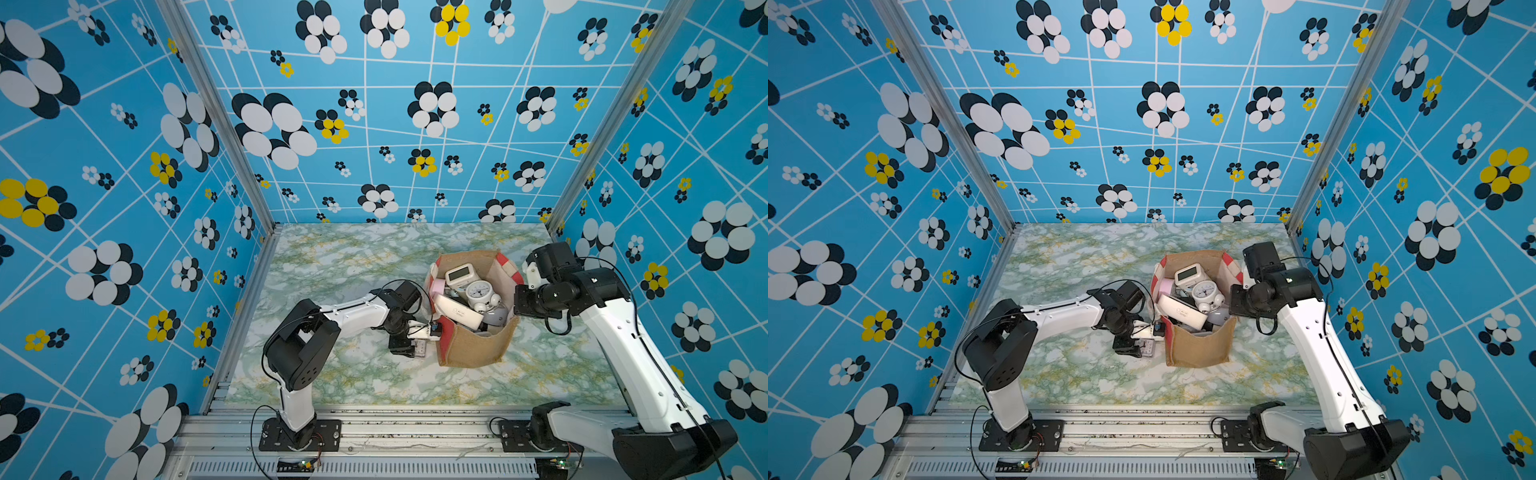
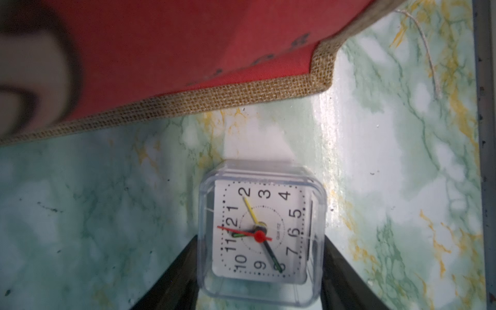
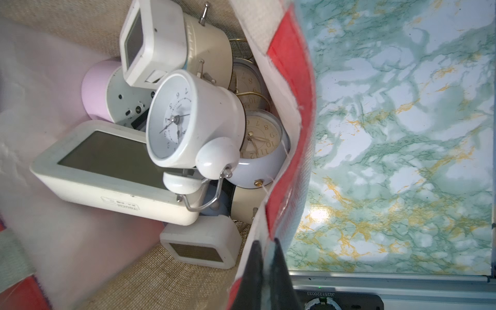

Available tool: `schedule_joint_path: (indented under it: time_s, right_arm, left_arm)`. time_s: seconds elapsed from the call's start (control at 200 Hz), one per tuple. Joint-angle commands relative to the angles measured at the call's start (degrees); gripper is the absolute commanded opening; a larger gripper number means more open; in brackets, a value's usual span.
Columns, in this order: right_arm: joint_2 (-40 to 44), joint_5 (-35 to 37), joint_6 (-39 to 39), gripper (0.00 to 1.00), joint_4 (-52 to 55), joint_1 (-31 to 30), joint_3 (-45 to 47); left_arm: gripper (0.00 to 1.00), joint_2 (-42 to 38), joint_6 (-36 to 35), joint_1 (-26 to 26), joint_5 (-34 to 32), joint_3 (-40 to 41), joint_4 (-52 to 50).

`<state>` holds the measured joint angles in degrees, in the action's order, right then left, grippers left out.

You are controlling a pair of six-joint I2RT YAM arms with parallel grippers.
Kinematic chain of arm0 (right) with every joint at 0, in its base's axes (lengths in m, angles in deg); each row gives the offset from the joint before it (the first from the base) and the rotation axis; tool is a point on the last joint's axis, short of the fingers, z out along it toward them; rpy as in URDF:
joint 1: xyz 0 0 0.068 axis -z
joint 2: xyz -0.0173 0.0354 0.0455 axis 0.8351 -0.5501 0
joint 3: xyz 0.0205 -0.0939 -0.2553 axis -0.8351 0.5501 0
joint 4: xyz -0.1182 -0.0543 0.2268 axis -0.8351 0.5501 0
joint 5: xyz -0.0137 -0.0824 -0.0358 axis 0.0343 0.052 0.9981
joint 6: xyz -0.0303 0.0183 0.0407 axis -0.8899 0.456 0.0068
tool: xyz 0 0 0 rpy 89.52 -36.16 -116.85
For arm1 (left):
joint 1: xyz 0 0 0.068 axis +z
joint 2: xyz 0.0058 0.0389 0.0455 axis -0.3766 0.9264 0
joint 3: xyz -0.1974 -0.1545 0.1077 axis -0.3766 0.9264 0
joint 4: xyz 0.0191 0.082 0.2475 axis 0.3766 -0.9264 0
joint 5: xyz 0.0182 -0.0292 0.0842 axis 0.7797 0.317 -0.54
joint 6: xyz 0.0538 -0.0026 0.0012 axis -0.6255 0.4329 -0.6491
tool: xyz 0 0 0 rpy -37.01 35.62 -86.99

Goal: Put the alarm clock into the canvas bag
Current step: Pick up the alarm from the center of the board, then place the alarm at the canvas bag.

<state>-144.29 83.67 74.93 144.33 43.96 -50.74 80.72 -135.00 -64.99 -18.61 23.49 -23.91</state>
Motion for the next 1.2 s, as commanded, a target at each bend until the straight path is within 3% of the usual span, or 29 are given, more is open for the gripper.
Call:
schedule_joint_path:
  time_s: [0.0,0.365,0.675,0.96,1.194]
  right_arm:
    - [-0.3,0.9,-0.6,0.00,1.0,0.1,-0.6]
    - [0.2,0.8,-0.5,0.00,1.3,0.1,-0.7]
    - [1.2,0.6,-0.3,0.00,1.5,0.1,-0.1]
    - [2.0,0.5,-0.1,0.00,1.5,0.1,0.5]
    - [2.0,0.3,0.1,0.00,1.3,0.1,0.3]
  left_arm:
    - [0.54,-3.3,0.7,0.0,0.2,1.7,-0.7]
    - [0.49,-18.6,5.6,1.6,3.4,7.4,0.5]
    - [0.47,-30.9,9.8,4.5,7.0,6.5,-0.2]
    - [0.47,-34.8,12.5,5.2,9.4,-0.3,2.2]
    - [0.48,-31.8,14.7,4.7,10.2,-7.8,5.3]
